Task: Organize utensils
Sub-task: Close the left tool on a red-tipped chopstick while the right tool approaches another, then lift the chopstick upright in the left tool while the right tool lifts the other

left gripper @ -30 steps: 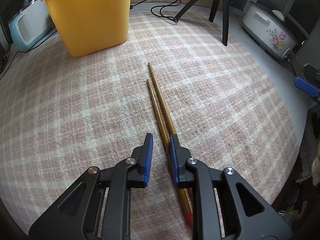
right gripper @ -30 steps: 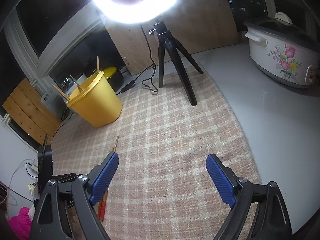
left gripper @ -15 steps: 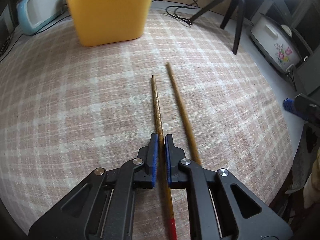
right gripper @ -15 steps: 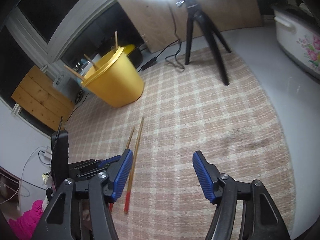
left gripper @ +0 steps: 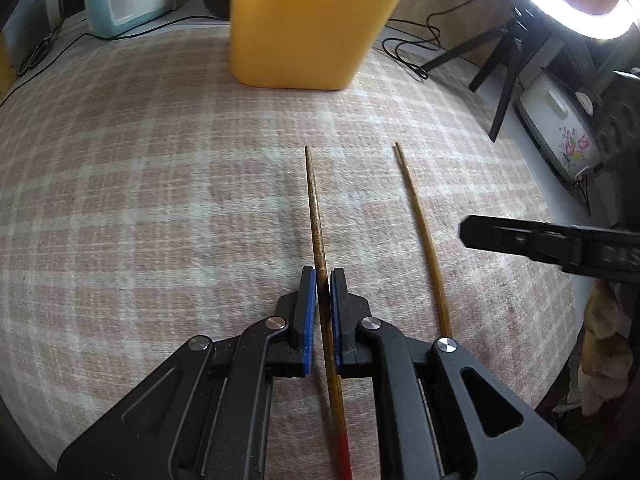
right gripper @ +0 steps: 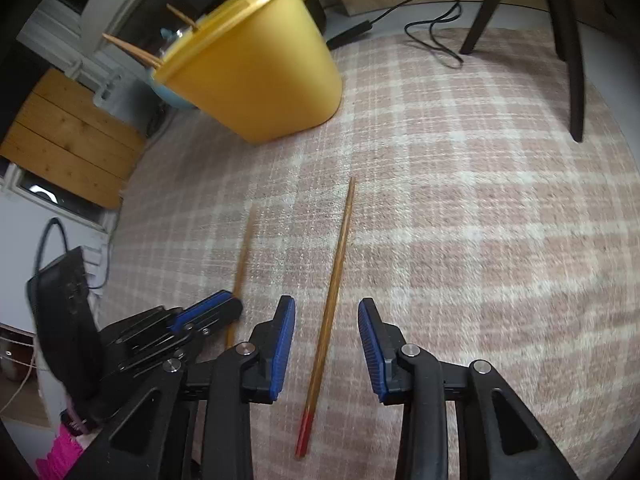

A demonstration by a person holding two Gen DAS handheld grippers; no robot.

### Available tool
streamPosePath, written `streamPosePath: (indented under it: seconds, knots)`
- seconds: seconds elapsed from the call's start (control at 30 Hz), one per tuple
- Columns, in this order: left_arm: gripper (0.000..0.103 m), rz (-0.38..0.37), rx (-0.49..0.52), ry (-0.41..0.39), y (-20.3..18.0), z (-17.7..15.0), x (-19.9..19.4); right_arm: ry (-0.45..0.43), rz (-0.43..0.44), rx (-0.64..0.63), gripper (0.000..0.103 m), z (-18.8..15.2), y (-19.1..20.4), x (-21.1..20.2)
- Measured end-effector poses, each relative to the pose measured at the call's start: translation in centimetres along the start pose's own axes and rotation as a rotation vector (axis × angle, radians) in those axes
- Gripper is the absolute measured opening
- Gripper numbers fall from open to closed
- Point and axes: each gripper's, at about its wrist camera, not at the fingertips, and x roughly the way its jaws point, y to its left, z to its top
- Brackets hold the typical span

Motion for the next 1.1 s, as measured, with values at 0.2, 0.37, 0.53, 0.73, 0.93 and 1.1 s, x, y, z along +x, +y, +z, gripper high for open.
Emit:
streamPosePath:
  seconds: [0.2,0.37,0.53,0.73,0.93,1.1]
  knots:
    - [0.005,-0.015,-0.029,-0.007,1.0,0.3,-0.2,0.062,-0.077,-0.034,0.027,1.8,1.2,2.2]
    - [0.005,-0.024,-0.039,-0.010,1.3,0.4,-0.4,0.106,-0.127,-0.057,0.019,2.4,1.9,3.6]
    - [0.004,-0.023,-0.041,-0.013,1.4,0.4,-0.6,0.133,-0.167,-0.090,0.011,2.7,2.7,4.9]
    - [0.004,-0.015,-0.035,-0.012,1.1,0.4,-0.4,0.129,-0.161,-0.104,0.005,2.4,2.9,5.1]
    - [0.009,0.035,-0.024,0.049,0.6,0.5,0.7,0.124,-0.140,-0.097,0.005,1.8,2.5,4.4]
    - [0.006,0.038,-0.015,0.030,0.4,1.1,1.5,0.117,-0.131,-0.093,0.005,2.0,2.4,4.4]
